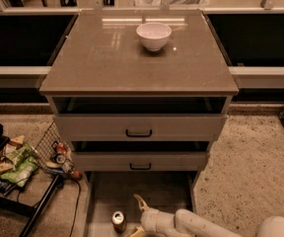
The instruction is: Pick orange can from bottom drawer and place on counter
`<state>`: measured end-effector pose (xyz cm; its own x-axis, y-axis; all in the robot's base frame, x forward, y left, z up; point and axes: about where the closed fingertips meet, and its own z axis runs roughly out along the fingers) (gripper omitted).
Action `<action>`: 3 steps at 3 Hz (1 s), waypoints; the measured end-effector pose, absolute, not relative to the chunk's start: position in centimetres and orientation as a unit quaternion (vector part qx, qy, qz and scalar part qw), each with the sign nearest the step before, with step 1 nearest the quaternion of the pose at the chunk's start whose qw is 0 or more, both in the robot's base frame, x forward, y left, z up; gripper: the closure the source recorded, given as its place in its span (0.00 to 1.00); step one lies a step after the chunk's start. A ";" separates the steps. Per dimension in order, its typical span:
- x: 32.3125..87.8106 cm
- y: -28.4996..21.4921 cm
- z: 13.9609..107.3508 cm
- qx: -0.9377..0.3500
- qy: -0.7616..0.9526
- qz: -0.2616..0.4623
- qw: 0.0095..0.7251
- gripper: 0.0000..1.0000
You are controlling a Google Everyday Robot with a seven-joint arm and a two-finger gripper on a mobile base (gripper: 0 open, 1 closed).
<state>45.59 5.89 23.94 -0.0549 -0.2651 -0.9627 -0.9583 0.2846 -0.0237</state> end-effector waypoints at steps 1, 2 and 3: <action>45.9 7.2 20.7 -0.477 0.619 0.370 0.502 0.00; 46.4 9.4 19.7 -0.489 0.599 0.390 0.500 0.18; 46.2 11.5 19.7 -0.504 0.588 0.407 0.484 0.41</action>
Offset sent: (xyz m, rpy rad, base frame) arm 0.0175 0.0582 -0.0529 0.0969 -0.0333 0.1399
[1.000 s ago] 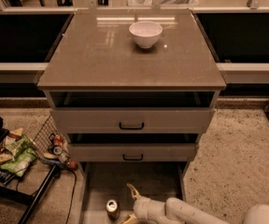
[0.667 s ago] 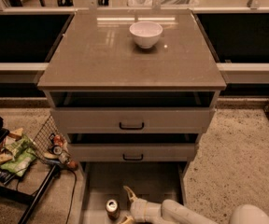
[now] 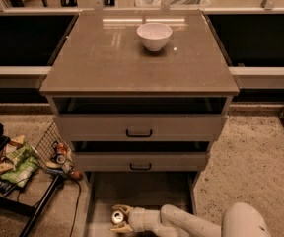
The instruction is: Pick orange can from bottom drawer and place on counter
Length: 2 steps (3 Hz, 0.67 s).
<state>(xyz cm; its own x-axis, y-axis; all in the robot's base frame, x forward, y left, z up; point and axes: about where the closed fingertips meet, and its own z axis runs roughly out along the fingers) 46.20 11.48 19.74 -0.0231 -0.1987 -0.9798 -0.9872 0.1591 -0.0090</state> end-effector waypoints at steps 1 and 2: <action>46.0 11.9 20.1 -0.483 0.602 0.421 0.477 0.65; 46.2 10.3 23.6 -0.436 0.621 0.430 0.489 0.88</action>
Offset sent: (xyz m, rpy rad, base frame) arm -0.0075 -0.0508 0.0879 0.1500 0.1828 -0.2125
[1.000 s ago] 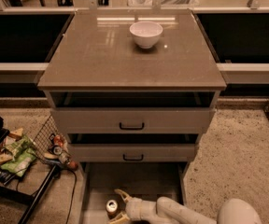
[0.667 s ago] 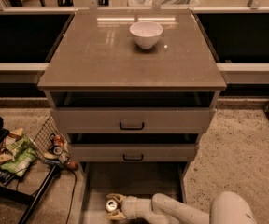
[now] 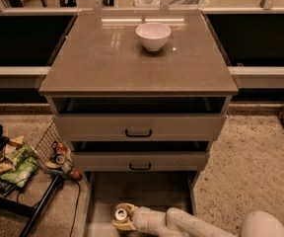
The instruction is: Pick orange can from bottom drawer and place on counter
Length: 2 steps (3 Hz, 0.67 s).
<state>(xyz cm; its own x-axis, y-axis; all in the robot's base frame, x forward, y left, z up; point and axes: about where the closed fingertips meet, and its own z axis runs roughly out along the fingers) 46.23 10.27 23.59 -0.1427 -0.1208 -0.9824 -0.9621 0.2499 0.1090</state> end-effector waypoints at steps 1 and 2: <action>46.2 6.7 29.8 -0.385 0.648 0.437 0.491 1.00; 46.2 3.6 38.6 -0.367 0.644 0.459 0.489 1.00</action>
Offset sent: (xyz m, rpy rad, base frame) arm 0.0209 -0.1247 0.2941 0.1145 0.0791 -0.0606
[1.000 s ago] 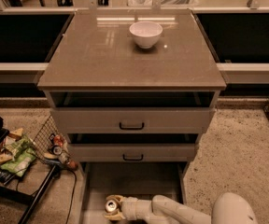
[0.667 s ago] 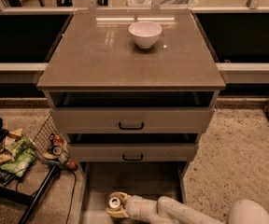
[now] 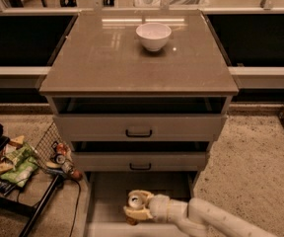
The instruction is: Pick orange can from bottom drawer and place on counter
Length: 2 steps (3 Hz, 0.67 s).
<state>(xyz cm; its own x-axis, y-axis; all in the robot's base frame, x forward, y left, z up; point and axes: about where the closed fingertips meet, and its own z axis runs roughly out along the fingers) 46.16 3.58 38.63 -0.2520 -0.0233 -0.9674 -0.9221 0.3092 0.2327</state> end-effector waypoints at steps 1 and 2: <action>47.7 -0.2 48.6 -0.349 0.640 0.463 0.504 1.00; 50.4 -3.8 57.7 -0.338 0.643 0.445 0.523 1.00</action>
Offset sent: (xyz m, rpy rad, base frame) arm 0.0937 -0.1368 0.3455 -0.0048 -0.0882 -0.1752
